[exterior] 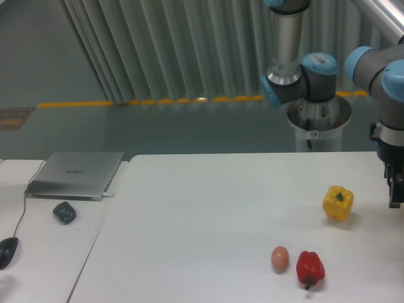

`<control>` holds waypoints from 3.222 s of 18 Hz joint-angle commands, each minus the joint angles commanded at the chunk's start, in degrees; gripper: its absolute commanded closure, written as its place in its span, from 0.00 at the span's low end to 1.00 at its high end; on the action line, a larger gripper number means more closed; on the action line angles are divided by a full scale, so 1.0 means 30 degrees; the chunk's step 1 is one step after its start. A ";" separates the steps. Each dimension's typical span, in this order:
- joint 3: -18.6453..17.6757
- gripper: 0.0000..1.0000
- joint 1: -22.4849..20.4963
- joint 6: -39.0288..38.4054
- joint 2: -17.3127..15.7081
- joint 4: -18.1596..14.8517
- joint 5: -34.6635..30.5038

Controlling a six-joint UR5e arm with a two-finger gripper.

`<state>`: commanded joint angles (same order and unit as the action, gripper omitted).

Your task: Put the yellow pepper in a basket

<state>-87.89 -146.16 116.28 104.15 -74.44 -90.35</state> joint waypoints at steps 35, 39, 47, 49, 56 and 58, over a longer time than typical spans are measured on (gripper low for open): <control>-0.0410 0.00 0.0993 -0.4665 0.0029 -0.1259 0.0182; -0.0381 0.00 0.1640 -0.2201 0.0322 -0.2139 -0.1846; -0.0294 0.00 0.2929 -0.1407 0.1405 -0.1904 -0.2110; -0.0410 0.00 0.2988 -0.1028 0.1581 -0.1963 -0.2865; -0.0674 0.00 0.3544 -0.0205 0.1845 -0.1992 -0.4160; -0.0674 0.00 0.3633 -0.0293 0.1875 -0.1992 -0.4131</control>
<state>-89.91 -135.26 115.40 109.77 -80.42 -102.74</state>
